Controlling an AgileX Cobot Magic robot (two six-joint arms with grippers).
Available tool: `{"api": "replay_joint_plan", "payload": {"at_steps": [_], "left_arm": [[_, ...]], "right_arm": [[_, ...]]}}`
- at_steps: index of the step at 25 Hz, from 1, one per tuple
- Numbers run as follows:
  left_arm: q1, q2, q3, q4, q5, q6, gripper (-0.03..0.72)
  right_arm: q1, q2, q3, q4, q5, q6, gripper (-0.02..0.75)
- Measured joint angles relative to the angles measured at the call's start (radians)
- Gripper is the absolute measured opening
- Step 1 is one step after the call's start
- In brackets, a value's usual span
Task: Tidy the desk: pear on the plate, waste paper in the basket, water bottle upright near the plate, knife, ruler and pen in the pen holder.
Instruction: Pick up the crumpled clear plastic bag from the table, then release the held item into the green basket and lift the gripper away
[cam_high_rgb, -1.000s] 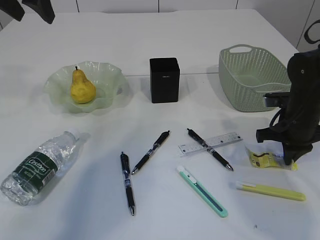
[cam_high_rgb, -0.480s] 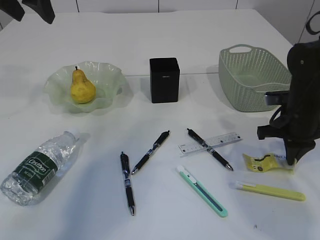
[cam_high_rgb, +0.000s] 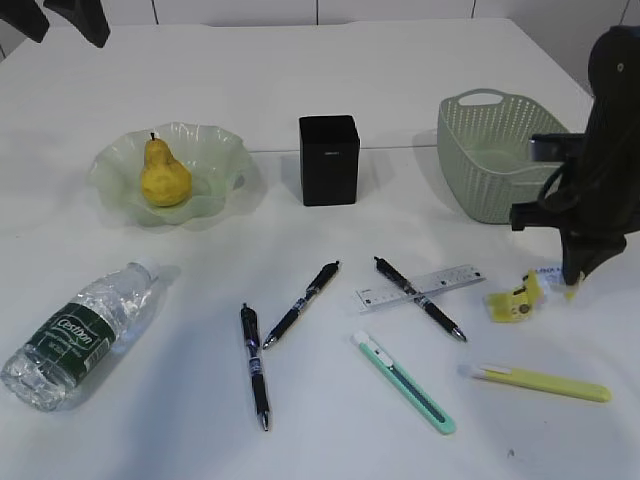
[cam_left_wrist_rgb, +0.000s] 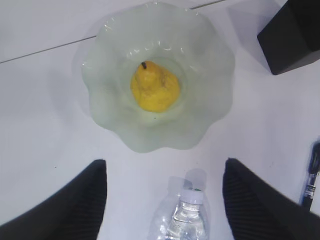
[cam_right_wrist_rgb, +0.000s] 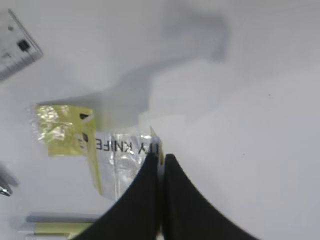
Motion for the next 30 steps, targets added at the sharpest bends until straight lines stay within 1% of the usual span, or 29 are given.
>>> {"api": "replay_joint_plan", "payload": {"at_steps": [6, 15, 19, 25, 30], "left_arm": [[0.0, 0.0, 0.0, 0.0, 0.0, 0.0, 0.51], [0.0, 0.0, 0.0, 0.0, 0.001, 0.0, 0.51], [0.0, 0.0, 0.0, 0.0, 0.001, 0.0, 0.51], [0.0, 0.0, 0.0, 0.0, 0.001, 0.0, 0.51], [0.0, 0.0, 0.0, -0.004, 0.001, 0.0, 0.51]], "right_arm": [[0.0, -0.029, -0.096, 0.019, 0.043, -0.02, 0.015], [0.0, -0.028, -0.332, 0.034, 0.121, -0.046, 0.015], [0.0, -0.028, -0.428, 0.035, 0.124, -0.051, 0.015], [0.0, -0.028, -0.514, 0.03, 0.025, -0.065, 0.015], [0.0, -0.028, -0.529, -0.048, -0.043, -0.068, 0.015]]}}
